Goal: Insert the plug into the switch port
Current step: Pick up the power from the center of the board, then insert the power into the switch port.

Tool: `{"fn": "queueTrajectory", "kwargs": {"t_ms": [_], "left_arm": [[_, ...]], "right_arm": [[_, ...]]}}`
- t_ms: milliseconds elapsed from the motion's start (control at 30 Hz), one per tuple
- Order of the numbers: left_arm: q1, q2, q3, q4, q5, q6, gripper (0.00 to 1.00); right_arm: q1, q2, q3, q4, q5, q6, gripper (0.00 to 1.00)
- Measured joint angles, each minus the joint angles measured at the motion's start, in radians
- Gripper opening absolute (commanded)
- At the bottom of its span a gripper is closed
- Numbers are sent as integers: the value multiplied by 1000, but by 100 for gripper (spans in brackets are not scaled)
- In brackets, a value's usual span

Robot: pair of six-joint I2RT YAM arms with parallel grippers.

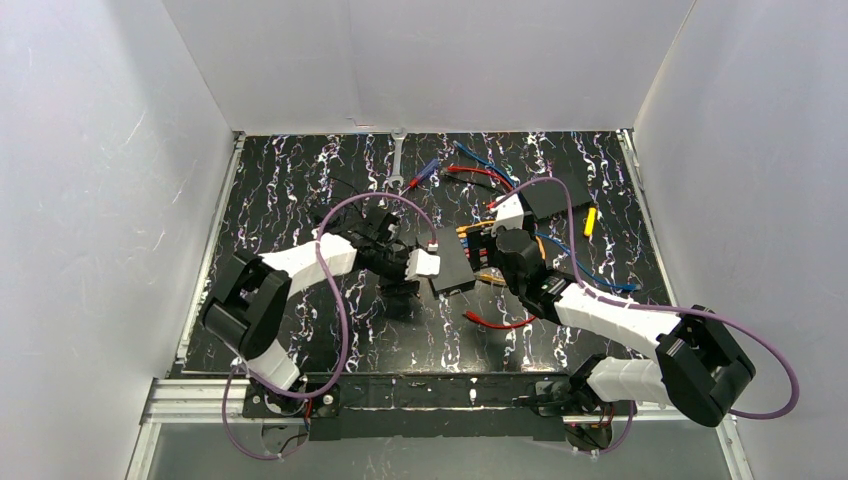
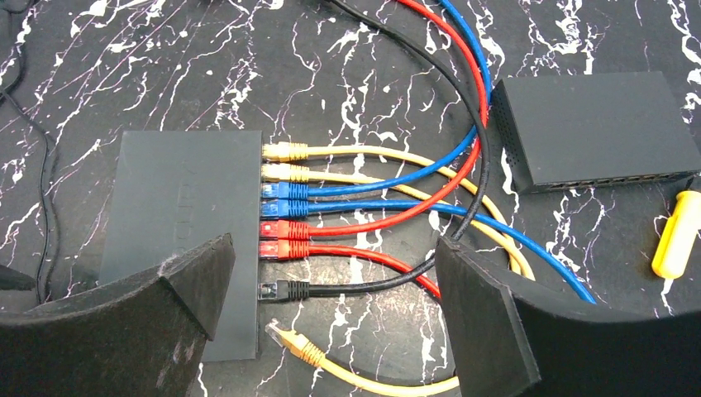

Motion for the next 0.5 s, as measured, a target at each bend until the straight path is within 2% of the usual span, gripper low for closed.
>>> {"fn": "queueTrajectory", "kwargs": {"t_ms": [367, 500], "left_arm": [[-26, 98, 49, -51, -1, 40, 48], [-33, 125, 66, -56, -4, 41, 43]], "right_arm": [[-2, 1, 0, 0, 24, 5, 99], [-5, 4, 0, 0, 24, 9, 99]]}}
